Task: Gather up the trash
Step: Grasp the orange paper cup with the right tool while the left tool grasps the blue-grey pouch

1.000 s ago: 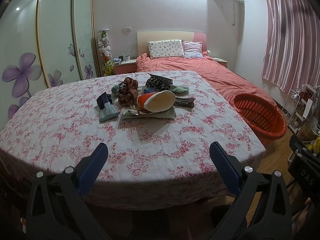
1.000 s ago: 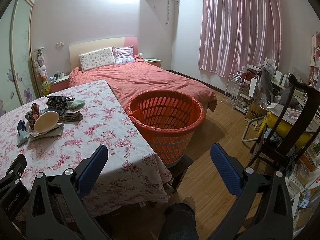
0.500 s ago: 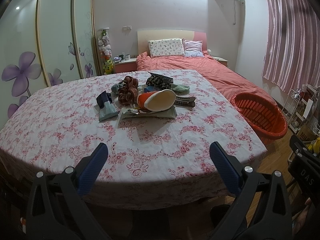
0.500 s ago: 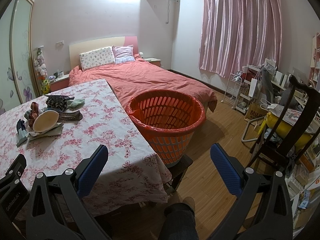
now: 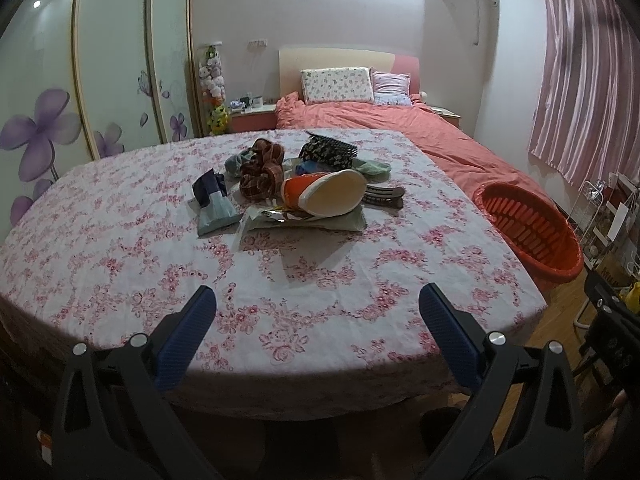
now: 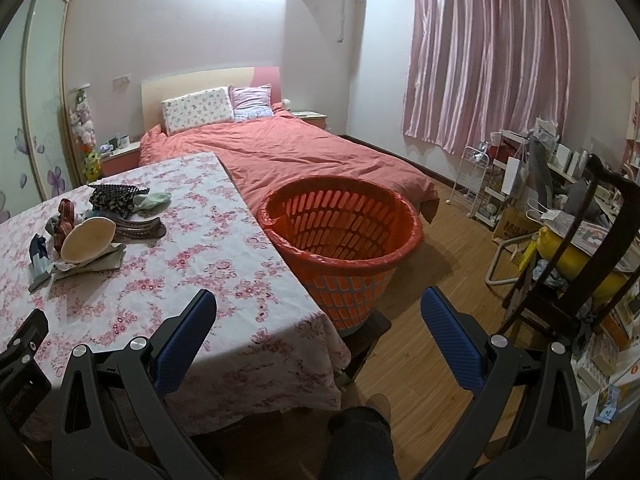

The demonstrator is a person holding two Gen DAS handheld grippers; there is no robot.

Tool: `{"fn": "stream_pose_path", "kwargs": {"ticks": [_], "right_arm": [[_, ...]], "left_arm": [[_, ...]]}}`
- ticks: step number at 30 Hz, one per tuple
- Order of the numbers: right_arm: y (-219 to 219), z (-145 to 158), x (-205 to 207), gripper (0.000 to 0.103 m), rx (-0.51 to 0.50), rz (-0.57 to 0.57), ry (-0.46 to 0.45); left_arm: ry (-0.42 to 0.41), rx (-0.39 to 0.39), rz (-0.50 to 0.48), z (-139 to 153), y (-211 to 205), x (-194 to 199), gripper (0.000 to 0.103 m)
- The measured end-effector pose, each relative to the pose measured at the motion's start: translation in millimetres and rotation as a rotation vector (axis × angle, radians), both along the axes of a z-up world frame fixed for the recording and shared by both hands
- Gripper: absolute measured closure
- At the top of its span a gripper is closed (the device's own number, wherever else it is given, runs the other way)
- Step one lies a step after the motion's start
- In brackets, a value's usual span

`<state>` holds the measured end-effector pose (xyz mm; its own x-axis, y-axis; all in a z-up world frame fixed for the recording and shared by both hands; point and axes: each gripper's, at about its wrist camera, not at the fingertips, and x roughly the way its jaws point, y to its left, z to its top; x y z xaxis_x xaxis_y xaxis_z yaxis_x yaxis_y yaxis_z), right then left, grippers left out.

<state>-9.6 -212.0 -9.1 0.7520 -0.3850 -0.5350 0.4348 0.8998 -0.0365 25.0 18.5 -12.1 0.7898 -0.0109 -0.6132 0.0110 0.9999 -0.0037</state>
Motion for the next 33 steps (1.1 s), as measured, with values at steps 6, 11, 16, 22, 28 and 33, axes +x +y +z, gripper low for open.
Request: {"fn": "stream_pose_path", "kwargs": {"ticks": [6, 11, 16, 22, 28, 33], "right_arm": [[7, -6, 20, 0.002, 0.006, 0.062, -0.011], [13, -8, 41, 0.002, 0.022, 0.114, -0.012], [32, -3, 64, 0.002, 0.042, 0.198, -0.014], [64, 1, 93, 0.008, 0.124, 0.359, -0.004], [91, -5, 118, 0.016, 0.171, 0.453, 0.032], [113, -9, 143, 0.022, 0.238, 0.514, 0.065]], "left_arm": [[0.039, -0.035, 0.063, -10, 34, 28, 0.004], [0.042, -0.052, 0.149, -14, 71, 59, 0.004], [0.069, -0.05, 0.202, -17, 103, 94, 0.004], [0.097, -0.064, 0.237, -24, 130, 137, 0.006], [0.152, -0.077, 0.242, -39, 143, 184, 0.019], [0.213, -0.095, 0.231, -56, 152, 210, 0.027]]}}
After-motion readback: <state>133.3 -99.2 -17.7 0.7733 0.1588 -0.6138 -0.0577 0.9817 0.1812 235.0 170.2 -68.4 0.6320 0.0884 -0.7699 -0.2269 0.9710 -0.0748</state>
